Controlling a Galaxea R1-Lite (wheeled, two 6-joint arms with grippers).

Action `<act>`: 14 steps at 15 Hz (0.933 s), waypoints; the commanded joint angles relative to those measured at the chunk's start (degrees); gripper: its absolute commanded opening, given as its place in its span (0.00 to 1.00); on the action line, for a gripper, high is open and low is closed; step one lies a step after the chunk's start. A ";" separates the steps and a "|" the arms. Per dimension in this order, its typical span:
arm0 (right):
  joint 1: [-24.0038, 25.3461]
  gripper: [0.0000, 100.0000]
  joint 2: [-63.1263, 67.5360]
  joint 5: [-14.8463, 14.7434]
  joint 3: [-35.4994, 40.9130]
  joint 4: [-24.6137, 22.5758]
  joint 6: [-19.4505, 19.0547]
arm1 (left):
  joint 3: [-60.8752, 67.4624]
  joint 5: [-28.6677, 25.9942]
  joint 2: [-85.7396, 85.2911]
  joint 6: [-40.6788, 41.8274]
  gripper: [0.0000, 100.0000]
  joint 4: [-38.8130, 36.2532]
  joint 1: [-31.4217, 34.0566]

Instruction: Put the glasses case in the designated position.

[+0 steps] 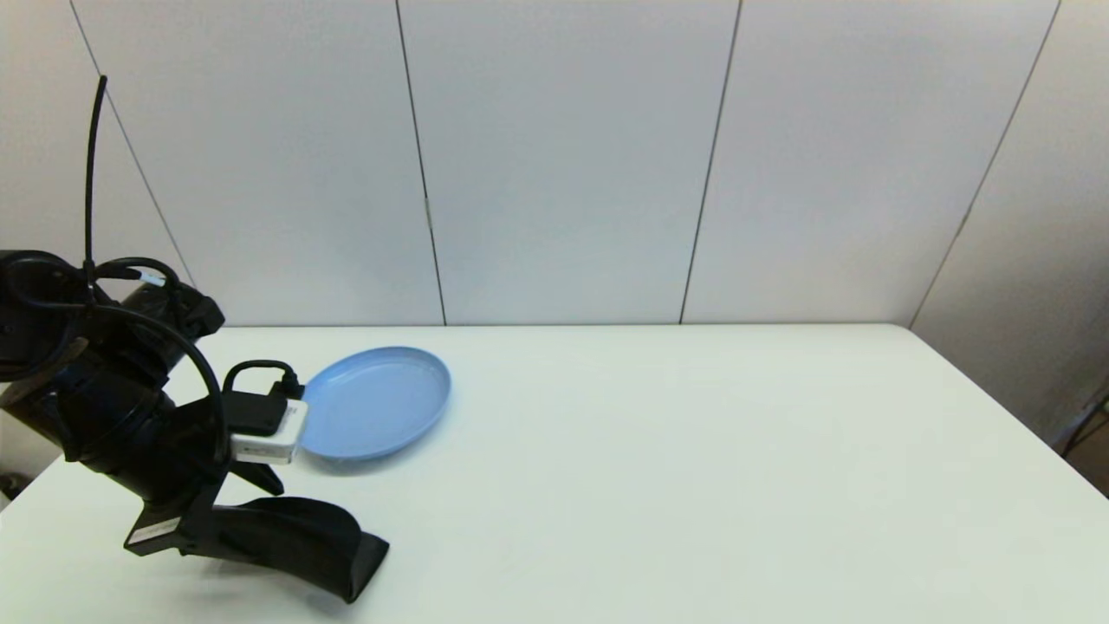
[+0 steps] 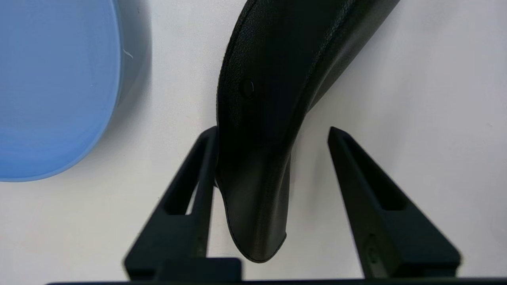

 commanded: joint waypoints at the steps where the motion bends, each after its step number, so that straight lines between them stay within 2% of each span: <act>1: 0.01 1.00 -0.01 0.04 0.05 -0.01 -0.02 | 0.08 -0.09 -0.18 0.51 1.00 0.30 0.00; 8: 0.01 1.00 -0.01 0.04 0.05 -0.01 -0.02 | -0.27 -0.09 -2.21 -1.07 1.00 0.13 0.00; 14: 0.01 1.00 -0.01 0.04 0.05 -0.01 -0.02 | -1.15 -0.27 -9.15 -8.28 1.00 -1.98 -0.08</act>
